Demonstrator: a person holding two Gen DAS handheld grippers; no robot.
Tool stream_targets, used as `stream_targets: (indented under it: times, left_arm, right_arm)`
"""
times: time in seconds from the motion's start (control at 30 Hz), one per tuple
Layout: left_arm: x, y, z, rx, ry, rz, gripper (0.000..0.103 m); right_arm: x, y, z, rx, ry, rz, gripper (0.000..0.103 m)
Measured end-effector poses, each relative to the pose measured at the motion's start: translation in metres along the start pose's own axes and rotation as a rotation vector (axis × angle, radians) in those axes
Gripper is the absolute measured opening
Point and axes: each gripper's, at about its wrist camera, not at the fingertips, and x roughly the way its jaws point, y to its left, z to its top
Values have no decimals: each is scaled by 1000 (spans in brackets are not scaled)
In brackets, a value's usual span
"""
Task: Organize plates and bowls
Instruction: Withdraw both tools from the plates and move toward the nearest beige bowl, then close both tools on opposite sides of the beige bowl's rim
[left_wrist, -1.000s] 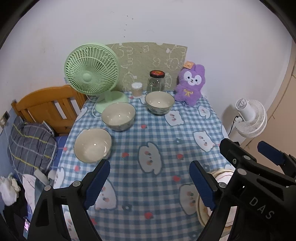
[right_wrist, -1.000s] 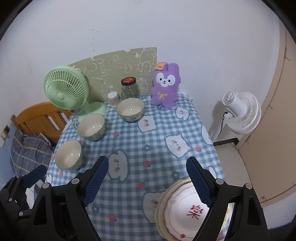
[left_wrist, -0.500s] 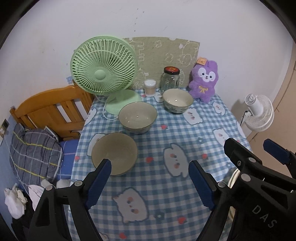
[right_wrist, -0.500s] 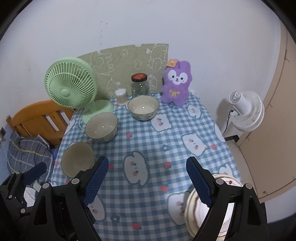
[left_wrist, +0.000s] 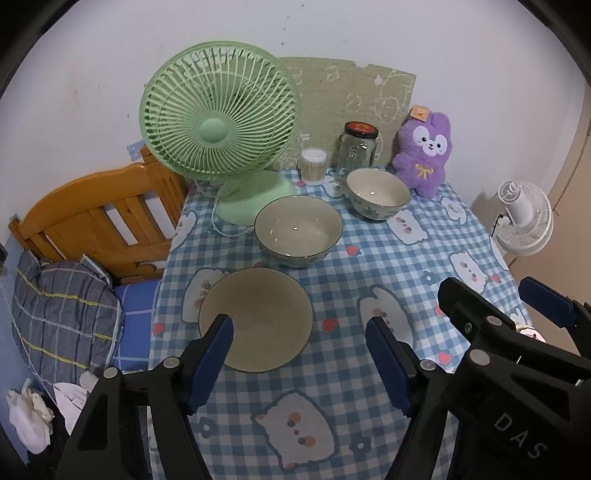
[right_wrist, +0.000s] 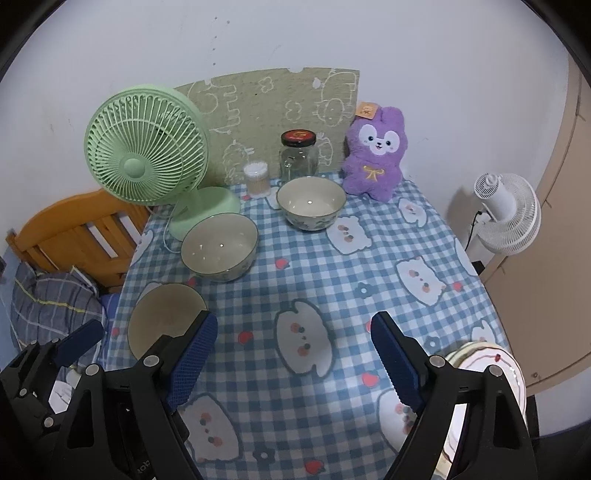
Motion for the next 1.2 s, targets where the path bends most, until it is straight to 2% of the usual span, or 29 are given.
stream_targets:
  times: [0.33, 0.53, 0.63, 0.7, 0.87, 1.2]
  left_arm:
    - [38, 29, -2, -25, 35, 34, 75]
    - [57, 45, -8, -47, 58, 93, 71]
    - [69, 54, -11, -65, 83, 102, 66]
    - [76, 60, -13, -80, 97, 106, 63]
    - [92, 70, -17, -95, 123, 116, 57]
    - [116, 83, -20, -113, 159, 135, 45]
  right_arm:
    - [45, 27, -4, 0, 64, 20, 83]
    - [70, 43, -10, -16, 99, 29, 78]
    - [81, 49, -12, -23, 113, 36, 74]
    - [88, 55, -13, -34, 122, 47, 67]
    - [104, 64, -16, -38, 146, 55, 65]
    - [131, 75, -18, -41, 191, 66, 51]
